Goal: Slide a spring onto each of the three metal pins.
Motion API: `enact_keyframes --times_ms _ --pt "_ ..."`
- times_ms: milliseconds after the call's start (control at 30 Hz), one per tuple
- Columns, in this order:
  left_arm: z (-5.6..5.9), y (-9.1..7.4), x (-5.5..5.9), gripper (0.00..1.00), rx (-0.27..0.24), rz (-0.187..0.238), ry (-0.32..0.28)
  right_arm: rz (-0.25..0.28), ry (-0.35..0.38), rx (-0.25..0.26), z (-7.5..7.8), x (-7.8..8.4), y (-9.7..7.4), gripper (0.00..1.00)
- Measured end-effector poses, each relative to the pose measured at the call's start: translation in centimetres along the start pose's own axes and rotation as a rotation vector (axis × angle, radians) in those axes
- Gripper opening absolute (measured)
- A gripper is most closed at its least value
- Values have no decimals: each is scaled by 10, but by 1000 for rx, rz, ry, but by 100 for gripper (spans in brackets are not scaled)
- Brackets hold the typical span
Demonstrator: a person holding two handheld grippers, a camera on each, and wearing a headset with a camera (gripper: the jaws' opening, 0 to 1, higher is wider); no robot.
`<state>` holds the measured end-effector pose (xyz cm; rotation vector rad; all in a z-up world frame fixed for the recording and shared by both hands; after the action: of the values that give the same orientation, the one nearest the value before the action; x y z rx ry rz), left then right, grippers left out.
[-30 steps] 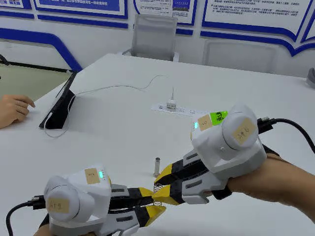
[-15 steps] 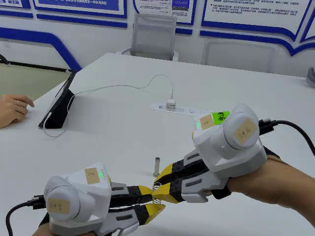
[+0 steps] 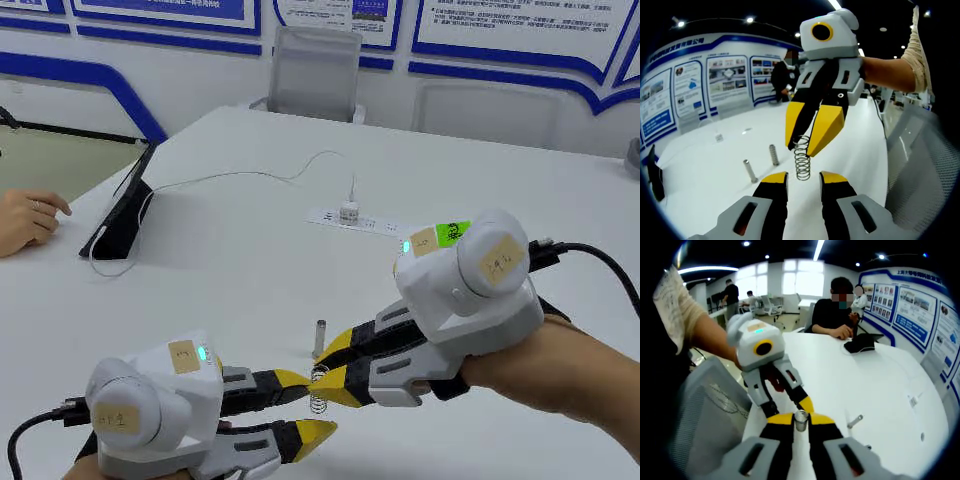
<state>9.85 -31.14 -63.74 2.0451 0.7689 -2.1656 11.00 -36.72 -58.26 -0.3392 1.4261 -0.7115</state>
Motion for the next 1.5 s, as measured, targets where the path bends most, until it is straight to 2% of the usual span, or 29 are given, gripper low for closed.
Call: enact_keyframes --times_ms 533,1033,1500 --pt "-9 -6 5 47 -47 6 -63 9 20 43 17 -2 -3 12" --pt "-13 -6 8 52 -60 5 -77 6 61 96 47 1 0 12" --pt "-15 -9 11 53 -70 3 -87 27 106 155 77 -1 9 12"
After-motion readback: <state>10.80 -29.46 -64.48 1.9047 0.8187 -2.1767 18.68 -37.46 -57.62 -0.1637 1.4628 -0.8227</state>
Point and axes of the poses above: the centre of the closed fingertips' face, and the gripper's own axes: y roughly forward along the fingers, z roughly to its right, x roughly out of its underside, the point moved 5 cm from there along -y, roughly backward along the fingers, and after that the axes turned 8 degrees about x, right-handed, at the moved point
